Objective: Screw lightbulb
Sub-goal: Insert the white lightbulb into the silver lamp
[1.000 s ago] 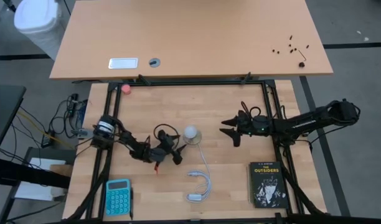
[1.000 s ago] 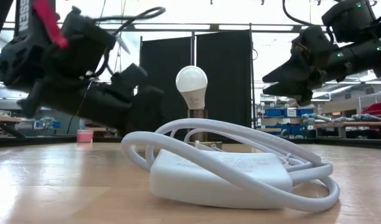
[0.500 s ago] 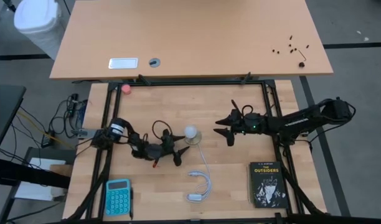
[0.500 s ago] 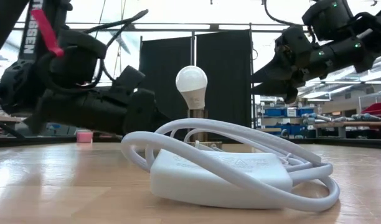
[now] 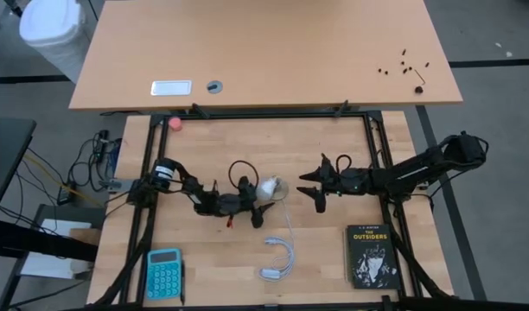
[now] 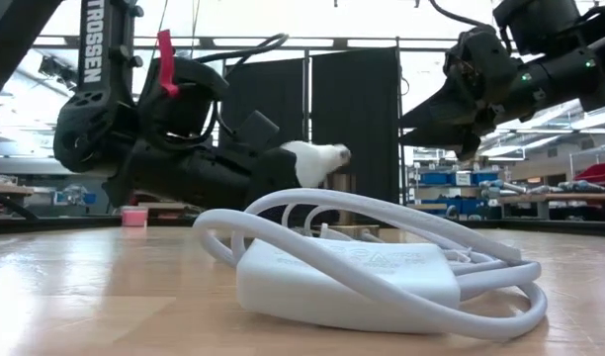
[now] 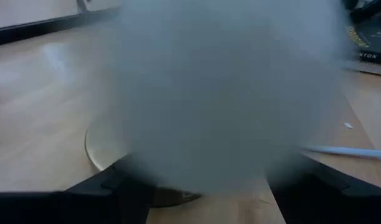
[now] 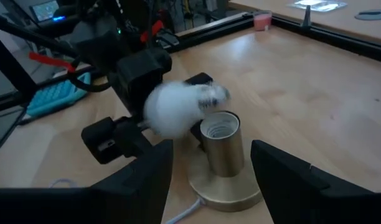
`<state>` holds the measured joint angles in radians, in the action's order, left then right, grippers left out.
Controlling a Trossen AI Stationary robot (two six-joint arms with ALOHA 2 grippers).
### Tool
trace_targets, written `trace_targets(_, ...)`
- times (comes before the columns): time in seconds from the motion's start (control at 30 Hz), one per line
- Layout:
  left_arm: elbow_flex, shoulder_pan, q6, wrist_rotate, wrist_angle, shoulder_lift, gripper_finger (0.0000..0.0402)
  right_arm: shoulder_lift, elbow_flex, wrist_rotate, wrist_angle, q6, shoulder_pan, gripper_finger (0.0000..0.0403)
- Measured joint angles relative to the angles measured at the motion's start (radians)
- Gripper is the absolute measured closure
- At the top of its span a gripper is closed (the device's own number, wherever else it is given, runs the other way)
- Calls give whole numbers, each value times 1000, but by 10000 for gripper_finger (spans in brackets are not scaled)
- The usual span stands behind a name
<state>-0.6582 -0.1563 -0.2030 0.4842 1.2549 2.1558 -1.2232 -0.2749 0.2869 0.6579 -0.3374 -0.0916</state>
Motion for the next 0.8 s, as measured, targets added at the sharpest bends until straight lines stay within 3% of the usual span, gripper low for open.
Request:
trace_targets(0.4, 14, 0, 42, 103, -10, 0, 120, 0, 0, 12, -3, -33, 9, 176)
trace_targets(0.63, 131, 0, 32, 187, -23, -140, 120, 0, 1, 27, -6, -7, 0, 176)
trace_targets(0.8, 154, 0, 61, 192, -24, -159, 120, -1, 1, 26, 5, 20, 7, 176)
